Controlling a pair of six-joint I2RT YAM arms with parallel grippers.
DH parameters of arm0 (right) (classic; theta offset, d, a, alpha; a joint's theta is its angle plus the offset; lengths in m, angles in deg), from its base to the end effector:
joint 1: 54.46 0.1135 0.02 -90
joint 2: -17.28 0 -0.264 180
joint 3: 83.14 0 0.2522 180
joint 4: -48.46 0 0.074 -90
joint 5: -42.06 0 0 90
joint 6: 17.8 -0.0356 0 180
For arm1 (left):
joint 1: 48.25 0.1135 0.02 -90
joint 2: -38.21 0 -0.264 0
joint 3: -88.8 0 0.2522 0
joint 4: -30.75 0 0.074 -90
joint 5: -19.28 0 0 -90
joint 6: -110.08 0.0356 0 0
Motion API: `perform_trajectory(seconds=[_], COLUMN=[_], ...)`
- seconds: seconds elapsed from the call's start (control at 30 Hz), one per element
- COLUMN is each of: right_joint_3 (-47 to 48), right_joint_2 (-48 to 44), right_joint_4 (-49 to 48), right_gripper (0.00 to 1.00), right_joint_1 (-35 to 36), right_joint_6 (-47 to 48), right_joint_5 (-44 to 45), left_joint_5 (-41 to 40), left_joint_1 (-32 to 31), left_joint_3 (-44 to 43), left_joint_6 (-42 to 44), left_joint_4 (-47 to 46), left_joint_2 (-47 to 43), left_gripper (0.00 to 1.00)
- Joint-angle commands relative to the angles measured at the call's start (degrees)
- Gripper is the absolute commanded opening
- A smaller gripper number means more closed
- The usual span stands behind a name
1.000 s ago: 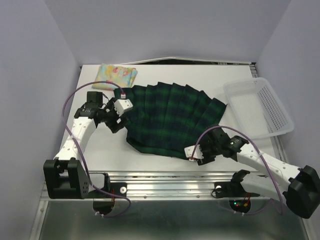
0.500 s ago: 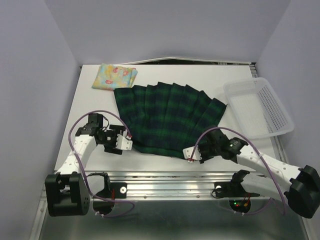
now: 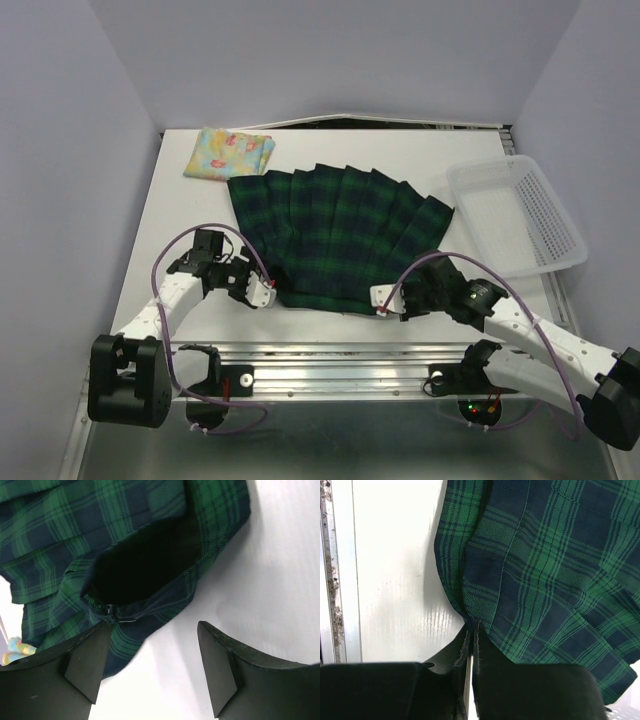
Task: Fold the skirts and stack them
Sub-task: Flatten the skirt out
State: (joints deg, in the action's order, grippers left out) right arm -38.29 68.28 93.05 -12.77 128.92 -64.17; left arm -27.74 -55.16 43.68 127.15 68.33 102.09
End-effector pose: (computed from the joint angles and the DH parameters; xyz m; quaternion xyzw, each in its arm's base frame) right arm 0.1226 0.1225 0.2079 -0.7369 0.5733 0.0883 0.3471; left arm 0.1937 -0.0479 0.1862 0.8046 0.3963 -0.0184 0.4418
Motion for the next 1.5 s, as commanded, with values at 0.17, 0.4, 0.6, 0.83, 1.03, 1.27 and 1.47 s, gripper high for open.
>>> perform_trajectory(seconds=[0.17, 0.4, 0.6, 0.83, 1.03, 1.27, 1.47], right_joint_3=[3.4, 2.8, 3.3, 6.5, 17.2, 40.8, 49.8], right_joint_2=[0.3, 0.1, 0.8, -0.5, -0.7, 8.2, 10.3], right_joint_4=[-1.3, -1.5, -4.1, -10.2, -13.9, -20.0, -20.7], right_gripper=[0.01, 0.01, 0.01, 0.01, 0.01, 0.01, 0.01], right_joint_1=[0.4, 0.4, 0.4, -1.0, -15.0, -25.8, -25.8], right_joint_6=[-1.4, -1.6, -7.6, -18.0, -22.9, -32.3, -32.4], right_joint_5=[1.3, 1.4, 3.7, 13.1, 15.5, 16.0, 14.3], left_joint_5=[0.7, 1.0, 3.9, 6.9, 9.1, -4.2, -7.9], left_joint_1=[-1.0, -1.0, -2.4, -0.9, 8.6, 10.8, 10.8], left_joint_3=[1.2, 0.3, 0.0, -7.0, -14.7, -21.8, -24.5], left_joint_6=[-12.9, -11.0, -3.3, -19.0, -41.5, -73.7, -74.3], left_joint_4=[-9.3, -4.7, 1.0, 0.3, -15.0, -43.2, -43.7], left_joint_2=[-0.2, 0.0, -0.9, -0.8, -5.0, -11.4, -16.8], left_gripper=[0.83, 0.82, 0.61, 0.0, 0.0, 0.0, 0.0])
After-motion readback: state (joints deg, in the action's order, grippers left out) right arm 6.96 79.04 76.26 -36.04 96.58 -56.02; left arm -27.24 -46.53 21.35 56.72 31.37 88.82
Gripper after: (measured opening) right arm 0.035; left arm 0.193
